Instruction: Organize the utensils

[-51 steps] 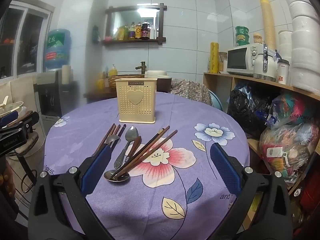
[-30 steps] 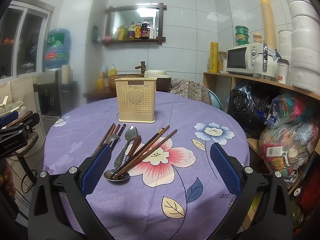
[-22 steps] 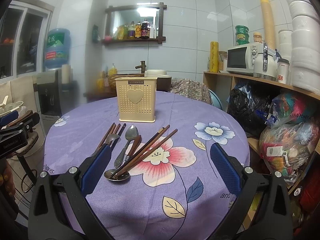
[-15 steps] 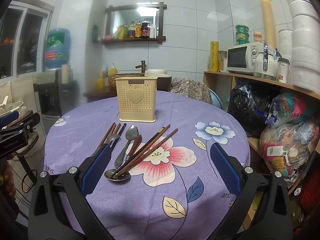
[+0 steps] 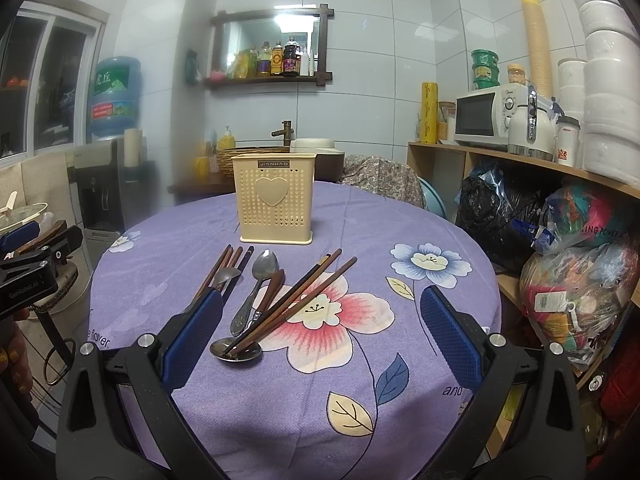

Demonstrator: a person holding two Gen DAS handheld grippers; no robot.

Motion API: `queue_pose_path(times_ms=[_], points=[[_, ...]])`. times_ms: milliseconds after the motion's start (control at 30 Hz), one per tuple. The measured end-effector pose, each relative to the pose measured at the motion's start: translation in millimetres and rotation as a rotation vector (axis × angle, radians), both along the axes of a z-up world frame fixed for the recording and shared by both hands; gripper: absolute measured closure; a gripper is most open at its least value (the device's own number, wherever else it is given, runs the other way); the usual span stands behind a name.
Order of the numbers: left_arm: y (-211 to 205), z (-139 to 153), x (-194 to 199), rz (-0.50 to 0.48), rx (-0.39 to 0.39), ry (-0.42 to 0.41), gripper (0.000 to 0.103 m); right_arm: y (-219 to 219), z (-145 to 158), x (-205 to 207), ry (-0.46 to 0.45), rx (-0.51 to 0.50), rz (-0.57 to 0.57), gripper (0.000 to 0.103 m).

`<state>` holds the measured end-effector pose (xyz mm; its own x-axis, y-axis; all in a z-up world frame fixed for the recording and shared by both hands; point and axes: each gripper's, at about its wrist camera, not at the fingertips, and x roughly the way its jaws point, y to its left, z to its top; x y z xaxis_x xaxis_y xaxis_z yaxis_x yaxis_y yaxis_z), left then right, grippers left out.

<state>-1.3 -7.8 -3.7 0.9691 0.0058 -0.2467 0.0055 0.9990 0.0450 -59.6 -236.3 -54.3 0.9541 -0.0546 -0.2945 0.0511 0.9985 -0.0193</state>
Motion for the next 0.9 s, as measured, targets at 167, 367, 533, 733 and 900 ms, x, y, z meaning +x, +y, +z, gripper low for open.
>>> queue_pose_path(times_ms=[167, 367, 533, 733, 900], points=[[0.2, 0.1, -0.1, 0.0, 0.0, 0.0, 0.005, 0.1, -0.4, -0.1, 0.0, 0.0, 0.0, 0.005], [0.6, -0.6, -0.8, 0.0, 0.0, 0.002, 0.005, 0.6, -1.0, 0.0, 0.003, -0.001, 0.0, 0.005], [0.7, -0.8, -0.7, -0.001, 0.0, 0.003, 0.005, 0.6, -1.0, 0.5, 0.005, -0.001, 0.001, 0.005], [0.7, -1.3, -0.8, 0.0, 0.002, 0.006, 0.005, 1.8, -2.7, 0.5, 0.008, -0.001, 0.002, 0.005], [2.4, -1.9, -0.4, 0.001, 0.002, 0.009, 0.005, 3.1, -4.1, 1.4, 0.015, -0.001, 0.002, 0.005]])
